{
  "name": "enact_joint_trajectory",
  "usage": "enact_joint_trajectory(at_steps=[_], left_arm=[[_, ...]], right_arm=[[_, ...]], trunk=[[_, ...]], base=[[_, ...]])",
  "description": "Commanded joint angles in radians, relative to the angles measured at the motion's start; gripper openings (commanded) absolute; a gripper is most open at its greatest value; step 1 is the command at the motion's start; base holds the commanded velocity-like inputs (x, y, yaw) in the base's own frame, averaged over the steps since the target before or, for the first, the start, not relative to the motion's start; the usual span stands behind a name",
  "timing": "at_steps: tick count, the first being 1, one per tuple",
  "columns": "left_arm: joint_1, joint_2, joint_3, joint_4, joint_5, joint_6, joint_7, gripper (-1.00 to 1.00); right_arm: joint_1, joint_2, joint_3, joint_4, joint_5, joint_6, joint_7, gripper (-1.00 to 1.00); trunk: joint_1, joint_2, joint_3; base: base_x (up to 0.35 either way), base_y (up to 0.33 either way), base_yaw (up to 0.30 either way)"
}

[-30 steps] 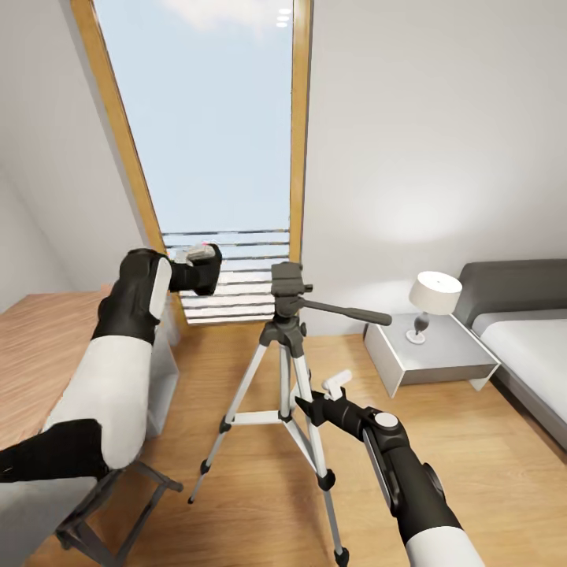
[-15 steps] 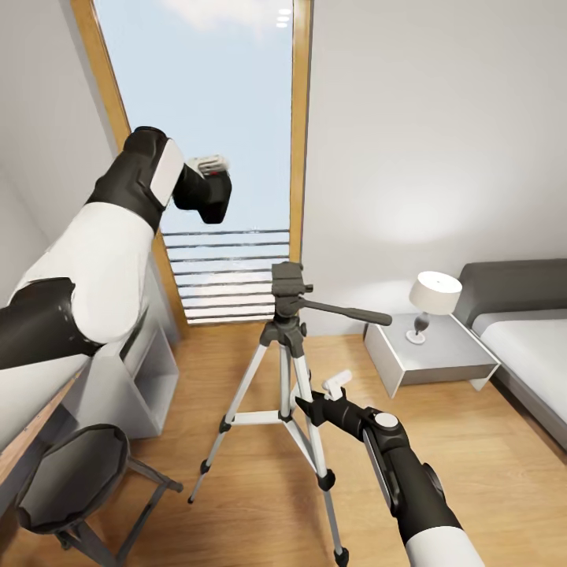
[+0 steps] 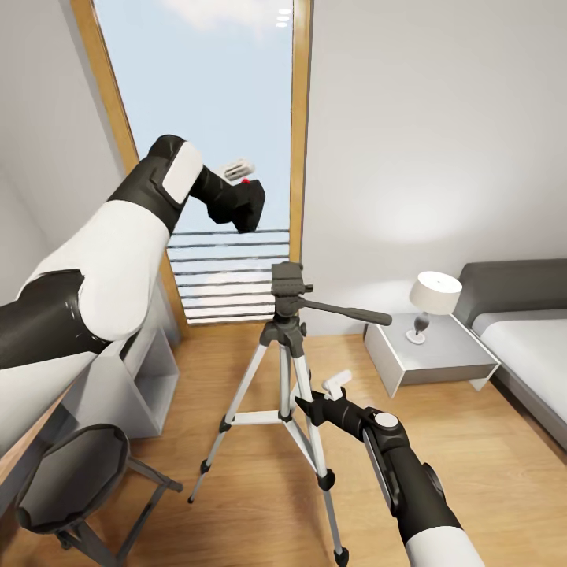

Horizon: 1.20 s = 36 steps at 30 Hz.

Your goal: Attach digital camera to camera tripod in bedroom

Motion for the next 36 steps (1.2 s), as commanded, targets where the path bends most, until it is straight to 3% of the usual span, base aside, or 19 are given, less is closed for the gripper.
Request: enact_joint_trajectory(at_steps=[1,6,22,24,26,27,30,31,35,36], left_arm=[[-0.001,-0.001,0.004,0.003,0.012,0.004,0.004,-1.0],[-0.001,-0.001,0.002,0.013,0.057,-0.003,0.01,-1.0],[-0.001,-0.001,-0.006,-0.011,0.061,-0.006,0.007,-1.0],[-0.001,0.003,-0.053,-0.036,0.063,-0.006,-0.152,-1.0],[-0.001,0.007,-0.106,-0.046,0.061,-0.007,-0.251,-1.0],[-0.001,0.013,-0.177,-0.058,0.059,-0.011,-0.369,-1.0],[-0.001,0.025,-0.295,-0.068,0.05,-0.037,-0.546,-1.0],[-0.001,0.035,-0.367,-0.068,0.045,-0.068,-0.644,-1.0],[-0.001,0.065,-0.469,-0.074,0.041,-0.143,-0.788,-1.0],[-0.001,0.07,-0.48,-0.078,0.039,-0.152,-0.802,-1.0]], right_arm=[[0.0,0.001,-0.003,0.0,0.02,0.006,0.008,-1.0],[0.0,0.001,-0.003,0.0,0.021,0.006,0.008,-1.0],[0.0,0.001,-0.003,-0.003,0.021,0.006,0.008,-1.0],[0.0,0.001,-0.003,-0.003,0.021,0.006,0.008,-1.0],[0.0,0.001,-0.003,-0.004,0.021,0.006,0.008,-1.0],[0.0,0.001,-0.003,-0.004,0.021,0.006,0.008,-1.0],[0.0,0.001,-0.003,-0.005,0.021,0.006,0.008,-1.0],[0.0,0.001,-0.003,-0.005,0.021,0.006,0.008,-1.0],[0.0,0.001,-0.003,-0.006,0.021,0.006,0.008,-1.0],[0.0,0.001,-0.003,-0.006,0.021,0.006,0.008,-1.0]], trunk=[[0.001,-0.002,-0.002],[0.001,-0.002,-0.002],[0.001,-0.002,-0.002],[0.001,-0.002,-0.002],[0.001,-0.002,-0.002],[0.001,-0.002,-0.002],[0.001,-0.002,-0.002],[0.001,-0.002,-0.002],[0.001,-0.002,-0.002],[0.001,-0.002,-0.002]], base=[[0.0,0.0,0.0],[0.0,0.0,0.0],[0.0,0.0,0.0],[0.0,0.0,0.0],[0.0,0.0,0.0],[0.0,0.0,0.0],[0.0,0.0,0.0],[0.0,0.0,0.0],[0.0,0.0,0.0],[0.0,0.0,0.0]])
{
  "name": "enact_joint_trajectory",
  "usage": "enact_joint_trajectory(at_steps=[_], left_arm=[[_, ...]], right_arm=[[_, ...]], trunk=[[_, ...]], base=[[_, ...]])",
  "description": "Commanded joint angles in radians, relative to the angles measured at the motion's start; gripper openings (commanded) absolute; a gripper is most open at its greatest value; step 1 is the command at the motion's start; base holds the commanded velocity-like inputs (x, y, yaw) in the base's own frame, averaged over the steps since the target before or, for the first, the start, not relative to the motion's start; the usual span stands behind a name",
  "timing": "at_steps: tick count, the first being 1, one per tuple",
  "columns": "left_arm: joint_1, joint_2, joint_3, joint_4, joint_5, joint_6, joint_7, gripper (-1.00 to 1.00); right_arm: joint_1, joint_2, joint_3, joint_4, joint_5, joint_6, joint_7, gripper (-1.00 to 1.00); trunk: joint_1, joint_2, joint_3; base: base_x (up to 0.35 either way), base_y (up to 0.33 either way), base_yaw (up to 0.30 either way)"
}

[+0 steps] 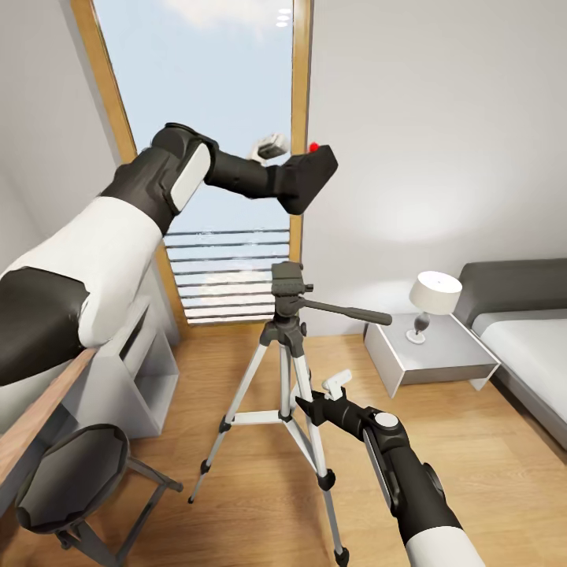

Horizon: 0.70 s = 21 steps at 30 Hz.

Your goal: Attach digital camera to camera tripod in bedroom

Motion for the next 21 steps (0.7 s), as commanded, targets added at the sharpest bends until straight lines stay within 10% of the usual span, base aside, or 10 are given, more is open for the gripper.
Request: enact_joint_trajectory(at_steps=[1,11,21], left_arm=[[-0.001,0.005,-0.013,-0.003,0.006,-0.002,-0.011,-1.0],[-0.001,0.023,-0.049,-0.016,-0.001,-0.029,-0.049,-1.0],[-0.001,0.098,-0.061,-0.014,0.001,-0.043,-0.156,-1.0]], right_arm=[[-0.001,0.001,-0.003,-0.001,0.016,0.004,0.007,-1.0],[-0.001,0.001,-0.003,-0.001,0.016,0.004,0.007,-1.0],[-0.001,0.001,-0.003,-0.001,0.016,0.004,0.007,-1.0]], trunk=[[0.001,-0.002,-0.002],[0.001,-0.002,-0.002],[0.001,-0.002,-0.002]], base=[[0.0,0.0,0.0],[0.0,0.0,0.0],[0.0,0.0,0.0]])
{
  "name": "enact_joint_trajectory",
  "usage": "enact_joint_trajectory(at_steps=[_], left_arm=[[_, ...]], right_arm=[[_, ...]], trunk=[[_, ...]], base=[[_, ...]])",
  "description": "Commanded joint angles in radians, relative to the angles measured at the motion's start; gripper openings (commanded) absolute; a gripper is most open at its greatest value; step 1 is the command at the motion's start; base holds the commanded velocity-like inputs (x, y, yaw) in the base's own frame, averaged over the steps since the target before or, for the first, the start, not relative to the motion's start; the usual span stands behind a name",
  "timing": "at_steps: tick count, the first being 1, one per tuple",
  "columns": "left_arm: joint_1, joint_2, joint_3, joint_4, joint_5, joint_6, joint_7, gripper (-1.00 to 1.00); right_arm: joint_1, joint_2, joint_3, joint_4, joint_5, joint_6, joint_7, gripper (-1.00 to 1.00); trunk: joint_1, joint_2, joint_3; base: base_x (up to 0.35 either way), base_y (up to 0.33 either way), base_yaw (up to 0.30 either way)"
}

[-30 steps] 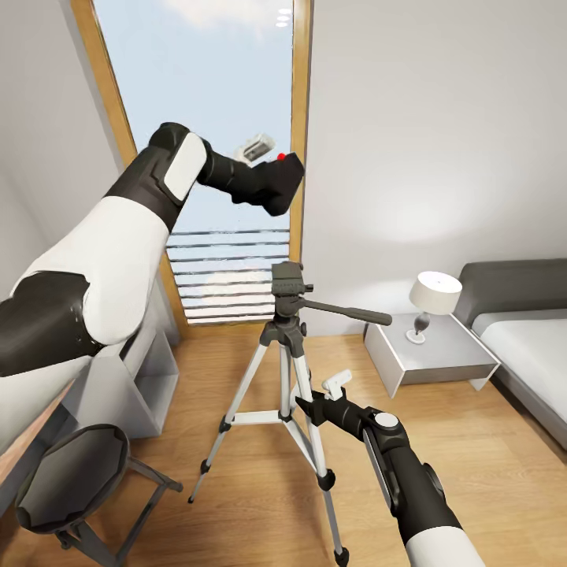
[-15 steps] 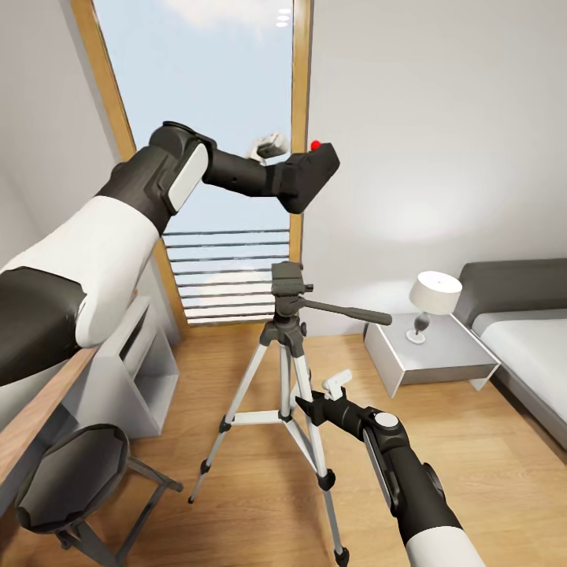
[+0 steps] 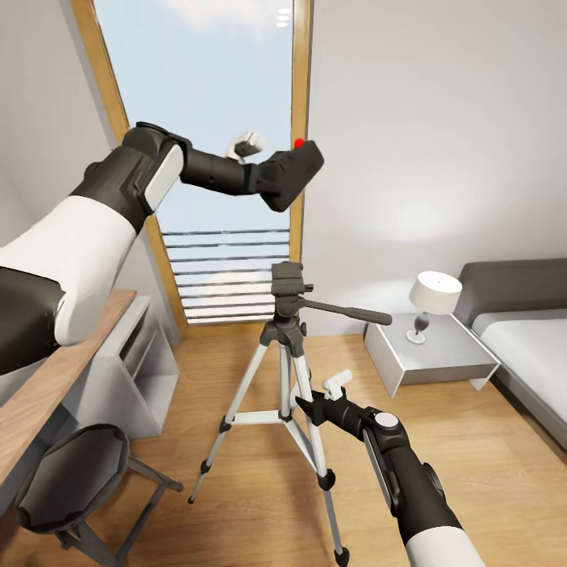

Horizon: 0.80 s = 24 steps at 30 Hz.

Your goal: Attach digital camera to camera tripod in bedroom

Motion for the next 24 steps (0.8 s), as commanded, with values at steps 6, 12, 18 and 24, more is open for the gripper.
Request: enact_joint_trajectory(at_steps=[6,12,18,24], left_arm=[[-0.001,0.05,-0.081,-0.006,-0.044,-0.105,-0.204,-1.0],[-0.001,0.073,-0.259,-0.001,-0.161,-0.273,-0.351,-1.0],[-0.001,0.07,-0.339,0.002,-0.232,-0.311,-0.382,-1.0],[-0.002,0.083,-0.368,-0.004,-0.282,-0.328,-0.462,-1.0]], right_arm=[[-0.001,0.001,-0.003,-0.001,0.015,0.004,0.007,-1.0],[-0.001,0.001,-0.003,-0.001,0.015,0.004,0.007,-1.0],[-0.001,0.001,-0.003,-0.001,0.015,0.004,0.007,-1.0],[-0.001,0.001,-0.003,-0.001,0.015,0.004,0.007,-1.0]], trunk=[[0.001,-0.002,-0.002],[0.001,-0.002,-0.002],[0.001,-0.002,-0.002],[0.001,-0.002,-0.002]], base=[[0.0,0.0,0.0],[0.0,0.0,0.0],[0.0,0.0,0.0],[0.0,0.0,0.0]])
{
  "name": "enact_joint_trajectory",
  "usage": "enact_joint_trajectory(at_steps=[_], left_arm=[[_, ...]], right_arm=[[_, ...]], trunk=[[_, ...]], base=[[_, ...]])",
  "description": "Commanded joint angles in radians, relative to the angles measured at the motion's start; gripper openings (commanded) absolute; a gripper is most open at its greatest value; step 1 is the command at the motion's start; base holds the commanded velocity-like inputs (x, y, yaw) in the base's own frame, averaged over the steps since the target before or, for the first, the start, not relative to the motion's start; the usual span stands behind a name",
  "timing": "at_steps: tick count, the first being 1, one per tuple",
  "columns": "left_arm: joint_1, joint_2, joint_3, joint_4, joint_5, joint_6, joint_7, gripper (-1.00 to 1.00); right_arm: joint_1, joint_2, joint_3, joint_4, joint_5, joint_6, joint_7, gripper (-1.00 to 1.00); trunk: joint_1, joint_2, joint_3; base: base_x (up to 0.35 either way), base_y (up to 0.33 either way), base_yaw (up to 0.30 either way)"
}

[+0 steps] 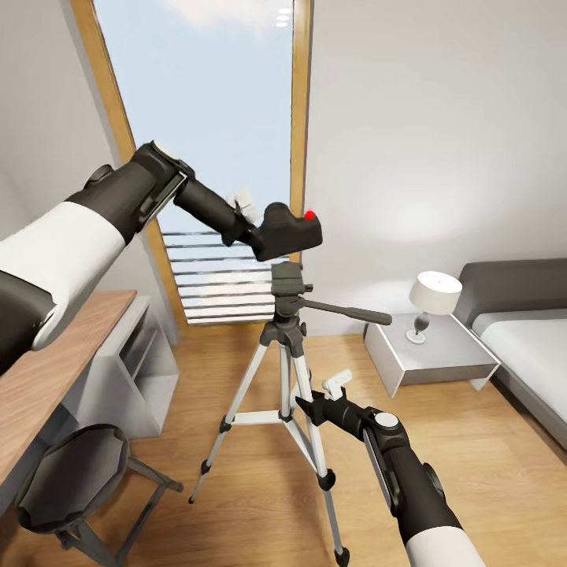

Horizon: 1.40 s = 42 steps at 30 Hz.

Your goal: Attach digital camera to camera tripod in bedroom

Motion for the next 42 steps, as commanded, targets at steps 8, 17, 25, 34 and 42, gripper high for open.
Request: enact_joint_trajectory(at_steps=[8,17,25,34,42], left_arm=[[-0.002,0.049,0.005,-0.158,-0.213,0.002,-0.156,-1.0],[-0.002,0.118,0.01,-0.228,-0.19,0.002,-0.162,-1.0],[-0.002,0.114,0.051,-0.23,-0.184,0.005,-0.162,-1.0],[-0.002,0.11,0.139,-0.306,-0.079,0.021,-0.165,-1.0],[-0.001,0.103,0.128,-0.318,0.059,0.06,-0.16,-1.0]], right_arm=[[-0.001,0.001,-0.004,-0.001,0.015,0.005,0.004,-1.0],[-0.001,0.001,-0.004,-0.001,0.015,0.005,0.005,-1.0],[-0.001,0.001,-0.003,-0.001,0.015,0.005,0.005,-1.0],[-0.001,0.001,-0.003,-0.001,0.015,0.005,0.004,-1.0],[-0.001,0.001,-0.004,-0.001,0.015,0.005,0.004,-1.0]], trunk=[[0.001,-0.002,-0.002],[0.001,-0.002,-0.002],[0.001,-0.002,-0.002],[0.001,-0.002,-0.002],[0.001,-0.002,-0.002]], base=[[0.0,0.0,0.0],[0.0,0.0,0.0],[0.0,0.0,0.0],[0.0,0.0,0.0],[0.0,0.0,0.0]])
